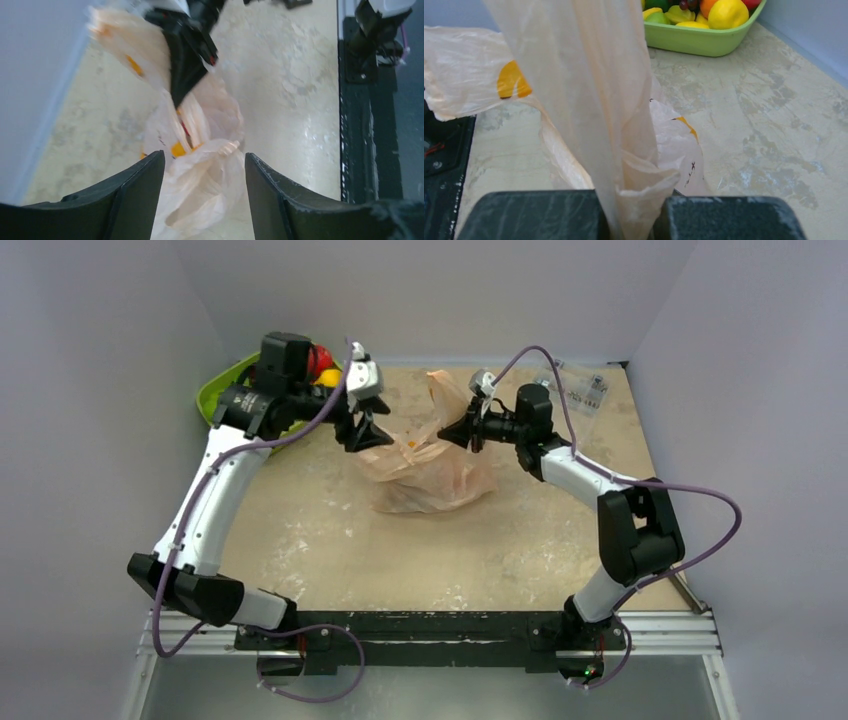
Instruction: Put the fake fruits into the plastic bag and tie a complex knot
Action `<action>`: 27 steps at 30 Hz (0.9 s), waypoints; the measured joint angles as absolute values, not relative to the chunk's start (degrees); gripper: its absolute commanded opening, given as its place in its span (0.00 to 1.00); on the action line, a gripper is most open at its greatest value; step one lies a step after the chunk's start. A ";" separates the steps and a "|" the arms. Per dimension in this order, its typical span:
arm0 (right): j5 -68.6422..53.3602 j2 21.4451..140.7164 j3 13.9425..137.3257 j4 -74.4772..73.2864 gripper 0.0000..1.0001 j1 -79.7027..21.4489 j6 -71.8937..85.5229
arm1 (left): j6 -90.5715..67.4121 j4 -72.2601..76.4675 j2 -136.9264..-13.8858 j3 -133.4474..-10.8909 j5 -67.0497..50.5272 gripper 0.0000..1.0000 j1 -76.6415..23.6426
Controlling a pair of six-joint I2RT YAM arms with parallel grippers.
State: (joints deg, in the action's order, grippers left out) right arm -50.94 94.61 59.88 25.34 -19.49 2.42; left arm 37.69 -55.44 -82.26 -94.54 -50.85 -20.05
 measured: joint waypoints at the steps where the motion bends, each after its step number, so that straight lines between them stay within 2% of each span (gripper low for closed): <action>1: -51.57 94.52 59.99 25.12 0.00 -19.51 1.15 | 35.27 -53.65 -81.87 -96.92 -51.70 0.65 -19.33; 4: -53.28 94.41 60.40 24.60 0.00 -19.57 -2.31 | 30.24 -49.76 -82.85 -102.48 -53.60 0.71 -16.80; 5: -53.74 94.41 60.55 24.29 0.00 -19.59 -3.31 | 29.06 -48.40 -83.77 -103.53 -53.74 0.69 -16.21; 8: -55.16 94.41 61.08 23.79 0.00 -19.59 -5.58 | 27.49 -44.27 -87.05 -102.41 -52.99 0.60 -15.90; 13: -56.53 94.41 62.37 23.55 0.00 -19.62 -6.46 | 27.90 -40.03 -93.69 -93.49 -51.48 0.45 -18.65; 15: -56.80 94.43 63.26 23.81 0.00 -19.64 -5.93 | 27.09 -38.00 -95.24 -89.30 -51.11 0.32 -19.70; 16: -56.90 94.43 63.53 24.10 0.02 -19.75 -5.52 | 26.24 -36.97 -95.70 -87.79 -50.83 0.22 -20.03; 17: -57.14 94.43 63.75 24.53 0.06 -19.81 -4.95 | 24.97 -34.79 -96.01 -85.73 -50.65 0.14 -20.43; 19: -57.63 94.43 63.92 24.84 0.27 -19.86 -3.88 | 22.02 -31.38 -96.12 -83.55 -50.54 0.00 -20.80; 23: -58.63 94.54 64.36 23.75 0.55 -19.88 -1.37 | 13.96 -22.09 -96.16 -81.38 -50.61 0.00 -20.78; 27: -59.11 94.54 63.99 23.68 0.68 -19.88 3.31 | 6.15 -14.50 -96.16 -78.32 -50.35 0.00 -20.75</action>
